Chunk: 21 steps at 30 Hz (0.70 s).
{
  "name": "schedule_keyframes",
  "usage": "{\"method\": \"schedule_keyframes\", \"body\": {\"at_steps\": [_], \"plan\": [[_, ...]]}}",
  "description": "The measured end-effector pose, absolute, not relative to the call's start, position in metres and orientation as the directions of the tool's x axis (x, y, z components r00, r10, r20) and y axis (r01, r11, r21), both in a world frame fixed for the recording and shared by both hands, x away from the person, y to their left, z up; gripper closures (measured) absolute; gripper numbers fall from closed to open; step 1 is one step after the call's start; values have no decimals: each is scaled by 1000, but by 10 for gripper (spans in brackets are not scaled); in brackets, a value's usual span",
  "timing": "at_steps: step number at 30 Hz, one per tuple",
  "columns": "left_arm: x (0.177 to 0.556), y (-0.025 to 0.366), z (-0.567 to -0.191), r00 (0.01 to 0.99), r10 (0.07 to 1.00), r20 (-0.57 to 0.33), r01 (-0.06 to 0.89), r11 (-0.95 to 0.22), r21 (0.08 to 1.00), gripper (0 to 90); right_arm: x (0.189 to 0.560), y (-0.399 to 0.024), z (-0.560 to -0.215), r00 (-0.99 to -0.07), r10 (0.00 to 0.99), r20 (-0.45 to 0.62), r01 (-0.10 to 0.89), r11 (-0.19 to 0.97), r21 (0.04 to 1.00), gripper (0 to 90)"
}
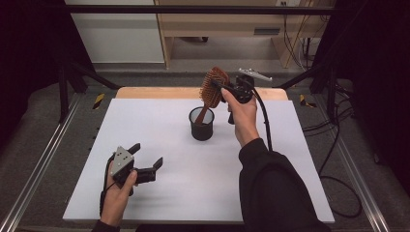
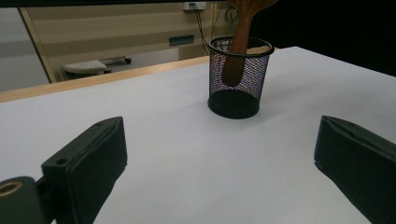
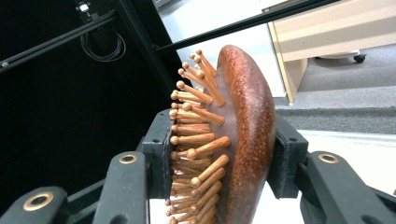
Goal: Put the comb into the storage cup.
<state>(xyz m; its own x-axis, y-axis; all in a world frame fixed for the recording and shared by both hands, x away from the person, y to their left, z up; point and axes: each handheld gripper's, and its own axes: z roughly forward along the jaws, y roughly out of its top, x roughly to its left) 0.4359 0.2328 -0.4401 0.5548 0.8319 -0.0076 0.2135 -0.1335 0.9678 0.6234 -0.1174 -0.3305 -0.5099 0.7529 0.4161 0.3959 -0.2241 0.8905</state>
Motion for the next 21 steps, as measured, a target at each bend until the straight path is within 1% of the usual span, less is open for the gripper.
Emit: {"method": "schedule_keyframes", "body": {"at_steps": [4,9,21], "plan": [[436,233,-440,556,831,-8,212,-133,968,26,622,-114,-336,-514,762,393,393,-199,898,516],[436,233,-440,557,830,-8,214,-134,968,27,622,-115,-345,-503,757,417,406,-220,887,516],[436,233,-440,559,829,-6,213,-136,968,27,623,-112,-354,-503,749,431,419,-226,880,514]]}}
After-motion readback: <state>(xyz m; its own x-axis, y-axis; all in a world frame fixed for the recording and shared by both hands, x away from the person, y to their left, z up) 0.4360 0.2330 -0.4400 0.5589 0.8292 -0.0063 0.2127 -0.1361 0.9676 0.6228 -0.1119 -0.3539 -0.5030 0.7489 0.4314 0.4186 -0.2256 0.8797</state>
